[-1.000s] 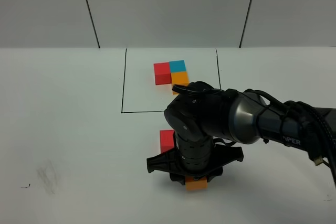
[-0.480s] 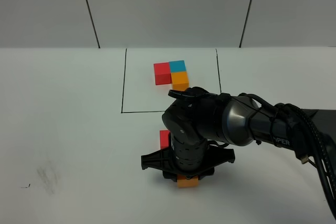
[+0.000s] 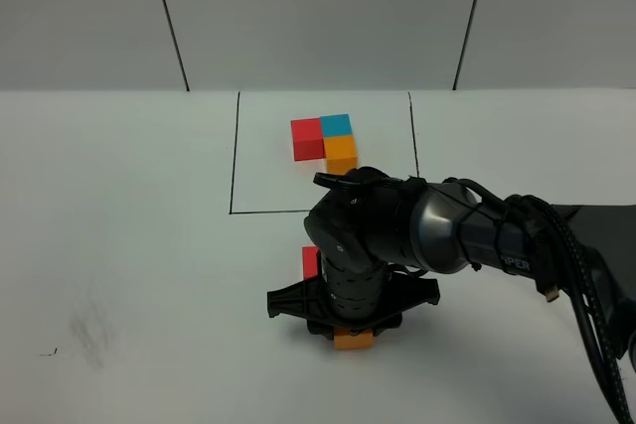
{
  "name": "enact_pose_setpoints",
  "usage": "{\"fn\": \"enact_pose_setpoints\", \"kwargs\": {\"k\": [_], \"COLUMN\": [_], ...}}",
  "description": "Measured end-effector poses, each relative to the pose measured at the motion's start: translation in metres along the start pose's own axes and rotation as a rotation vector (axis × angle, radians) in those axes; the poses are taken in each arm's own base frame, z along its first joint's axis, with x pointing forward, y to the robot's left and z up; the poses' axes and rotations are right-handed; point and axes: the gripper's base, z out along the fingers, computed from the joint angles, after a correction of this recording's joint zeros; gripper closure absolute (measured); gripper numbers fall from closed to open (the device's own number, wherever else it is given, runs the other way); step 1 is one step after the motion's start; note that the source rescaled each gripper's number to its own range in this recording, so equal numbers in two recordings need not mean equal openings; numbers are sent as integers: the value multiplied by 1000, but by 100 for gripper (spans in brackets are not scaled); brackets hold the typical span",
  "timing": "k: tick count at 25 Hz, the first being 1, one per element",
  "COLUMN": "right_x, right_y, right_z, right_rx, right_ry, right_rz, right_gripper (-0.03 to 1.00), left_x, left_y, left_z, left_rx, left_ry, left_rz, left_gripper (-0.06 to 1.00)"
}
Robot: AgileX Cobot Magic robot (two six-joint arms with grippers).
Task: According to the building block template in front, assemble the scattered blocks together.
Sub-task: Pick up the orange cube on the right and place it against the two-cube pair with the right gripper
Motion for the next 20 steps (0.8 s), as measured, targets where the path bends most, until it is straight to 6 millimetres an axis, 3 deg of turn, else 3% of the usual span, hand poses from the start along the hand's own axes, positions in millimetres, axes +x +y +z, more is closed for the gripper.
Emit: {"fn": "enact_pose_setpoints", "kwargs": {"k": [20], "right_x": [-9], "right_y": [-2], "right_z": [7], "right_rx": [61], "right_ry": [35], "right_rz": [12], "right_gripper": [96], "left_x": [0], "left_y": [0], "left_z": [0], "left_rx": [0], "left_ry": [0], "left_rz": [0], "left_gripper": [40]}}
